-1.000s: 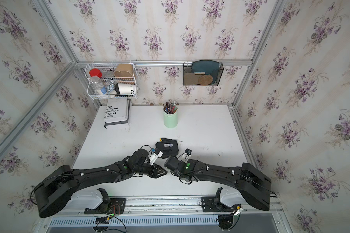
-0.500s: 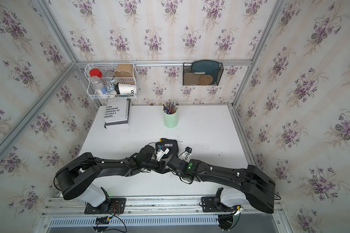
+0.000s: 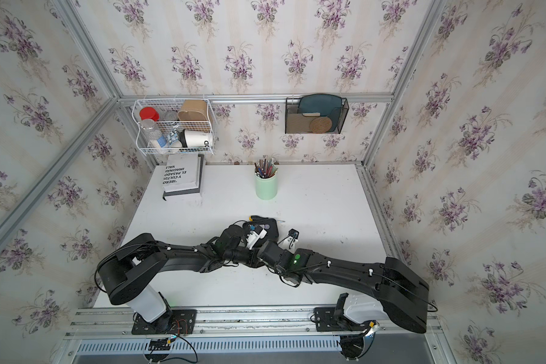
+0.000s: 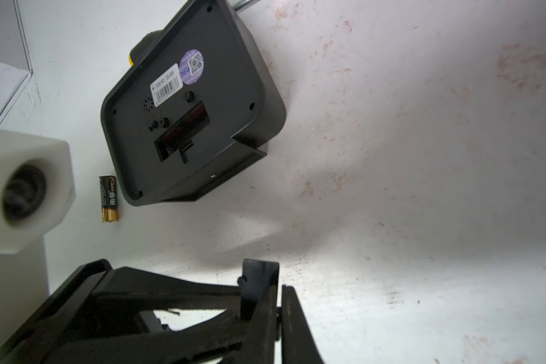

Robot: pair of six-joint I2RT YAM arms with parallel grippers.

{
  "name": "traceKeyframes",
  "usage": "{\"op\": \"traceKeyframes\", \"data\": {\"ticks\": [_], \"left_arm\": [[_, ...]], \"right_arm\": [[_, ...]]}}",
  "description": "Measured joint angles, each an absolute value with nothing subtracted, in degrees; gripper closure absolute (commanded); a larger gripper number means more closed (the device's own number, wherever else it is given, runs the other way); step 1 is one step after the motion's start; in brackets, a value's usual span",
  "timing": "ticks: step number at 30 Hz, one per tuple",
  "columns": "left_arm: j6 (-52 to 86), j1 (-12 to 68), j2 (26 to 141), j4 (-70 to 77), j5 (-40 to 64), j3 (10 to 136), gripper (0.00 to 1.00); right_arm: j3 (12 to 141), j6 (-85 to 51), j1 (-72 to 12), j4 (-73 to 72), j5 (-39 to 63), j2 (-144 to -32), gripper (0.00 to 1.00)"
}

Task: Remove the battery from the alarm
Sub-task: Pick up the cover from the center of the board.

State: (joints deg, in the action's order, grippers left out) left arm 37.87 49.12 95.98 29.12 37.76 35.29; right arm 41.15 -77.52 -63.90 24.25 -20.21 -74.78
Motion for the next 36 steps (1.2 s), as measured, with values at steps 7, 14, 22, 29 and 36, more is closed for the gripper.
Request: {"op": "traceKeyframes", "data": {"ticks": [7,14,22,29,36], "left_arm": [[38.39,48.31,95.53,30.37,38.09,35.18,1.0],[36.8,44.88,90.72,30.46,38.11,34.87,1.0],[31.94,39.24,81.36,41.47,39.46,31.55,1.0],[31.24,38.26,81.49,62.06,49.47,32.91,1.0],[37.21,38.57,85.14,75.68,58.72,36.14,1.0]], "right_arm": [[41.15,-76.66,-63.9,24.16,-20.36,-73.63,0.74],[40.16,-71.66,-62.24,21.17,-20.43,-64.45,0.56],[22.5,-49.58,-52.51,-6.94,-5.08,-33.36,0.49],[22.98,-37.85,-45.98,-20.71,15.68,-32.75,0.59],[25.63,-33.17,-37.08,-28.86,31.79,-38.81,0.62]]}}
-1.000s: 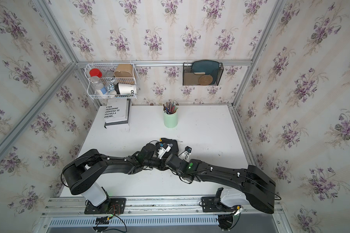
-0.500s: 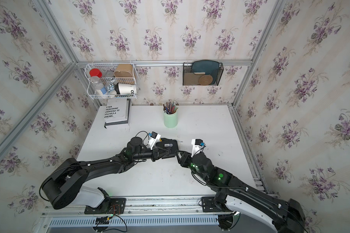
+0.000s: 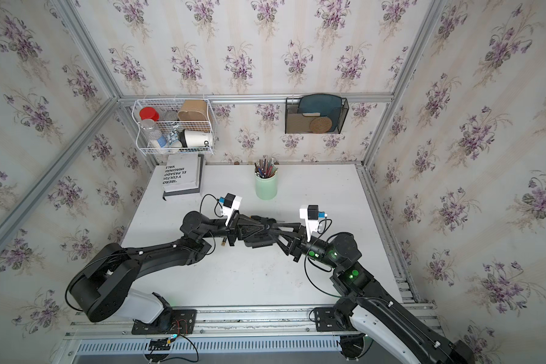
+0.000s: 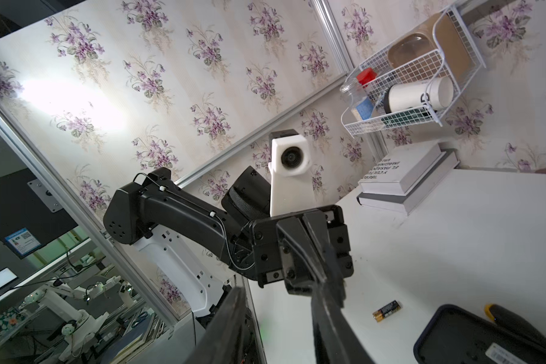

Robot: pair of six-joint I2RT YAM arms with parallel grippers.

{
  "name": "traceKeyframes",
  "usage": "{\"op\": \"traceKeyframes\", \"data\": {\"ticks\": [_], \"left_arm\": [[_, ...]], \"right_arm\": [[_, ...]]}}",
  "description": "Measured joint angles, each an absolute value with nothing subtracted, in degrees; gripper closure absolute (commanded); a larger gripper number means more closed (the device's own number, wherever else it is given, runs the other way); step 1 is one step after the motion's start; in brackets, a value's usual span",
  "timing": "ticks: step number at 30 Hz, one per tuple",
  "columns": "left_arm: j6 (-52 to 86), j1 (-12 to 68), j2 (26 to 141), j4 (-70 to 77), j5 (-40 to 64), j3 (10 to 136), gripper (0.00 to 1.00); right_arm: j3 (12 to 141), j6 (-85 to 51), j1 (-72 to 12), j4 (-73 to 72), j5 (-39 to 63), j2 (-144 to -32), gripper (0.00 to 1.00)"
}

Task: Remove the battery from the alarm
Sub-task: Pick up the cover from the center of the board.

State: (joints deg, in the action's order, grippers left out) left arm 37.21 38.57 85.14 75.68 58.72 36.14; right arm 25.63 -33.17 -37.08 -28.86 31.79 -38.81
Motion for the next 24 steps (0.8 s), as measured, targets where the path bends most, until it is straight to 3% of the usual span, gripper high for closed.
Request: {"op": "traceKeyframes", "data": {"ticks": [4,11,24], "left_arm": [[38.11,38.59,83.11,77.84,60.75,35.99,1.0],[39.38,38.57,82.37,78.65,62.52,36.38,1.0],[40.12,38.61,81.67,77.32,63.05,37.39,1.0]], "right_arm": [[25.67,-34.59,-32.69,-31.99,37.56,-41.43,0.61],[25.17,-39.53,-32.08,-42.46,46.74,-46.48,0.65],[26.98,-42.0,-33.1,-48.97,51.44,-51.33,0.71]]}}
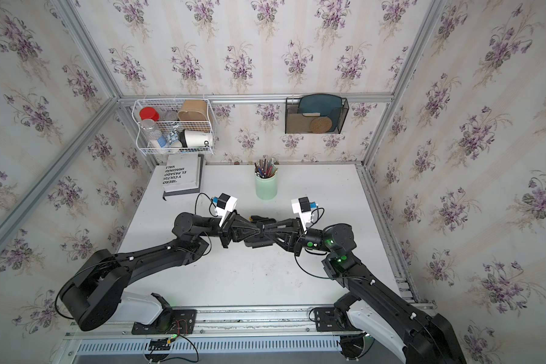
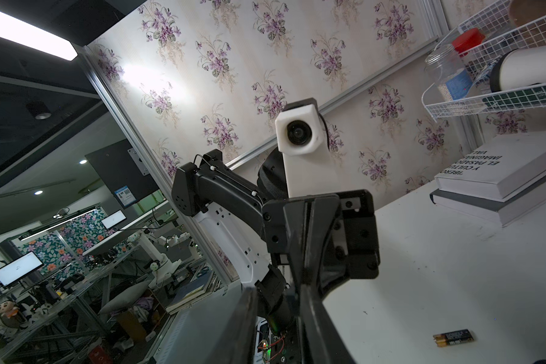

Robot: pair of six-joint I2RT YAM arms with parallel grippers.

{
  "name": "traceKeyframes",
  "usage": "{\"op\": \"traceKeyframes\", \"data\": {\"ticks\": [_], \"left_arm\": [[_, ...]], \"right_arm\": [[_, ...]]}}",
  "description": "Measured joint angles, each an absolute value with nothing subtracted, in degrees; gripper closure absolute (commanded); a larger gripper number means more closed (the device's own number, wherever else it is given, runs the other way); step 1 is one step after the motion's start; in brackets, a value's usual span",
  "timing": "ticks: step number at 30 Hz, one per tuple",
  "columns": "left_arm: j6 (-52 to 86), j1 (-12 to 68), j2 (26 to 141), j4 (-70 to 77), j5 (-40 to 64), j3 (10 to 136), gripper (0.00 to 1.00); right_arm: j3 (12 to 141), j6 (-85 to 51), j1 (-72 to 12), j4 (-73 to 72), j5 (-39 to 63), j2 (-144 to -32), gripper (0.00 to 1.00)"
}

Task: Remove the battery from the alarm
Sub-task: Pick up the cover from the center of the board.

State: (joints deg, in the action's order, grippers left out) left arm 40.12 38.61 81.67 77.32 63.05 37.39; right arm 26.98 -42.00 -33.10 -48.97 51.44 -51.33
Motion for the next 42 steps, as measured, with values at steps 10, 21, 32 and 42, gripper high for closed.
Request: {"op": "traceKeyframes", "data": {"ticks": [10,21,32,42], "left_arm": [[39.9,38.57,81.67,75.92,63.37,37.87,1.0],[39.03,38.68,79.7,72.88,63.44,37.8,1.0],[38.37,38.63,79.26,71.16,63.24,37.82,0.88],[33.32,38.46,75.22,64.27,61.76,37.52,0.58]], "right_arm": [[28.53,-39.35,-33.98,-46.3,51.13,-52.99,0.77],[27.83,-38.98,-34.24,-46.48,50.57,-52.18,0.88],[27.86,-38.98,-34.3,-46.13,50.33,-52.07,1.0],[28.53,-37.15,-34.44,-41.85,49.3,-50.5,1.0]]}}
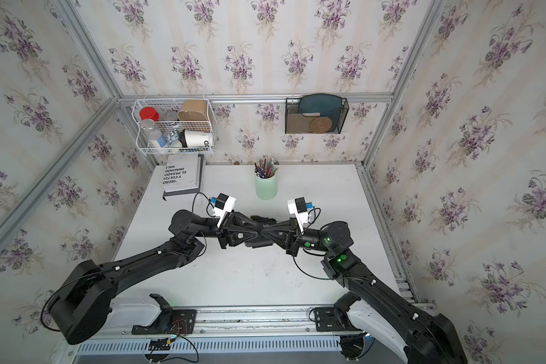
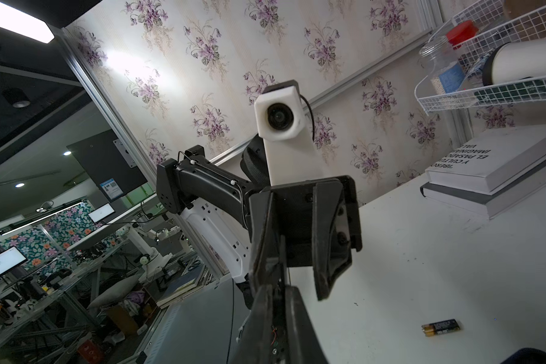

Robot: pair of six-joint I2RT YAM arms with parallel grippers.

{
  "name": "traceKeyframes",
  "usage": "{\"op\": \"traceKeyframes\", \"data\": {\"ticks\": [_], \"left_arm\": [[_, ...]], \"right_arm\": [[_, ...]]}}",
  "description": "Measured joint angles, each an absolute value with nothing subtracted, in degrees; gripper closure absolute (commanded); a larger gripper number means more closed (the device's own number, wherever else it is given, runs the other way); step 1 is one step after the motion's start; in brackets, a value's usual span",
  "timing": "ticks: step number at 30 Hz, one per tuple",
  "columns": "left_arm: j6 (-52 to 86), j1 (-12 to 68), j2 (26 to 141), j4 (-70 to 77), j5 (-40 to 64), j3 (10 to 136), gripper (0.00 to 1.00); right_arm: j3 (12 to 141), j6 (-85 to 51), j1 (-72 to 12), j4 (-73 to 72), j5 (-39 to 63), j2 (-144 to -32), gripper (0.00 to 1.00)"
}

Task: Remove the battery from the alarm
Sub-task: Pick up the cover from the center of the board, then install the cover on the alarm.

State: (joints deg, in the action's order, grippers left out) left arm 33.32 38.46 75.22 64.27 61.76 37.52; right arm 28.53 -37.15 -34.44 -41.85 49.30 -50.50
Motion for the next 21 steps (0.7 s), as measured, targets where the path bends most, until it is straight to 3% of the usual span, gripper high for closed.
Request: {"op": "traceKeyframes", "data": {"ticks": [7,14,21], "left_arm": [[26.55,35.9,65.82,51.4,56.16,34.11,0.54],[20.71,34.24,50.35,26.0,33.56,27.75,0.56],[26.61,32.01,55.13,12.36,20.84,25.21,0.58]], "right_arm": [[34.06,-29.71,-34.44,-28.86,42.78,-49.28,1.0],[44.99,-16.49,-39.07,-7.03,23.97,-54.72,1.0],[52.95,-6.98,-50.22,8.88,1.5,-67.57,1.0]]}}
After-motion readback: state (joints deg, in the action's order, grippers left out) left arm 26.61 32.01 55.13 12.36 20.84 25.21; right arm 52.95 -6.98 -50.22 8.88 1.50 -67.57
